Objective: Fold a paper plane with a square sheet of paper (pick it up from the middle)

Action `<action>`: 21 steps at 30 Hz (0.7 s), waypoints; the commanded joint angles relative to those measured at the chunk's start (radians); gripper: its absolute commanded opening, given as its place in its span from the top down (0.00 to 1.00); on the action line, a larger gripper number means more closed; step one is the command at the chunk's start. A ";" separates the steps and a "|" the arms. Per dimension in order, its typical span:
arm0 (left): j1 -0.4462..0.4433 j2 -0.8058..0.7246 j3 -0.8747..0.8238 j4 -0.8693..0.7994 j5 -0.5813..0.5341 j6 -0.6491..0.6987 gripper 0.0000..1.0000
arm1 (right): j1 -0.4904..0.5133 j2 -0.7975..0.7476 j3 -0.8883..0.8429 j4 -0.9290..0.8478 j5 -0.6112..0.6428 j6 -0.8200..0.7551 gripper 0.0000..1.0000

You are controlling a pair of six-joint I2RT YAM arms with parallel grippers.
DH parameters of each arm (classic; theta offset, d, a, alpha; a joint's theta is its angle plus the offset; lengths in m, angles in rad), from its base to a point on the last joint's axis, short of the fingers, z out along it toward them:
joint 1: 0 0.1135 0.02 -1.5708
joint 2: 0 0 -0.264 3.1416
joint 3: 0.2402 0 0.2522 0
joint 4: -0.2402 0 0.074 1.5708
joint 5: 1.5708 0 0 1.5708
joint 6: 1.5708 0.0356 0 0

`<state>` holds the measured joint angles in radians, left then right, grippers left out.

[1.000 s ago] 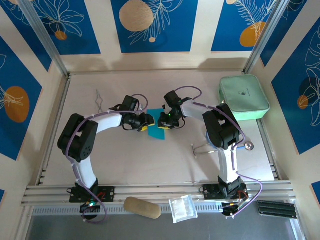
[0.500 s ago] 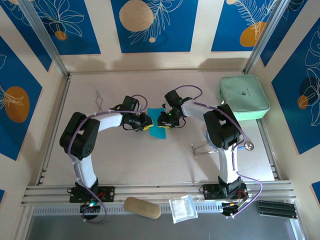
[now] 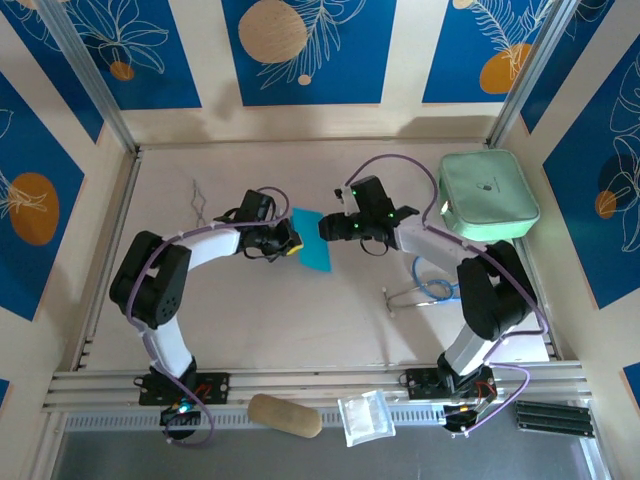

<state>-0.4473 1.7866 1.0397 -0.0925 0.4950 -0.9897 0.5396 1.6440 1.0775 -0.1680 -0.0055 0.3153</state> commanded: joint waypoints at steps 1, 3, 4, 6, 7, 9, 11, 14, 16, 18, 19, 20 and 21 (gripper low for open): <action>-0.011 -0.037 -0.018 0.026 -0.025 -0.066 0.95 | 0.054 -0.052 -0.128 0.211 0.012 -0.191 0.36; -0.014 -0.039 -0.021 0.034 -0.025 -0.077 0.95 | 0.100 -0.098 -0.260 0.416 0.052 -0.286 0.32; -0.016 -0.038 -0.022 0.038 -0.025 -0.081 0.95 | 0.110 -0.105 -0.289 0.460 0.056 -0.307 0.31; -0.019 -0.035 -0.024 0.048 -0.020 -0.089 0.95 | 0.115 -0.094 -0.289 0.453 0.068 -0.316 0.29; -0.020 -0.032 -0.025 0.052 -0.017 -0.092 0.95 | 0.118 -0.086 -0.283 0.440 0.067 -0.324 0.21; -0.022 -0.028 -0.027 0.059 -0.013 -0.099 0.95 | 0.137 -0.066 -0.295 0.460 0.078 -0.364 0.05; -0.022 -0.028 -0.030 0.065 -0.012 -0.106 0.95 | 0.154 -0.047 -0.307 0.486 0.079 -0.408 0.08; -0.022 -0.027 -0.032 0.068 -0.009 -0.116 0.95 | 0.187 -0.019 -0.319 0.526 0.092 -0.463 0.12; -0.022 -0.027 -0.034 0.069 -0.009 -0.122 0.95 | 0.203 -0.005 -0.335 0.569 0.093 -0.493 0.14; -0.022 -0.025 -0.035 0.071 -0.010 -0.129 0.95 | 0.217 0.017 -0.344 0.604 0.104 -0.515 0.15; -0.022 -0.024 -0.036 0.073 -0.011 -0.133 0.95 | 0.221 0.028 -0.345 0.611 0.109 -0.524 0.16; -0.022 -0.023 -0.038 0.076 -0.012 -0.135 0.95 | 0.228 0.040 -0.349 0.623 0.121 -0.534 0.17; -0.022 -0.021 -0.038 0.077 -0.009 -0.138 0.95 | 0.235 0.052 -0.354 0.637 0.139 -0.546 0.17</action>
<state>-0.4625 1.7752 1.0142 -0.0338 0.4854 -1.1072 0.7601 1.6661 0.7410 0.3878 0.0906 -0.1608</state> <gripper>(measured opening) 0.052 0.833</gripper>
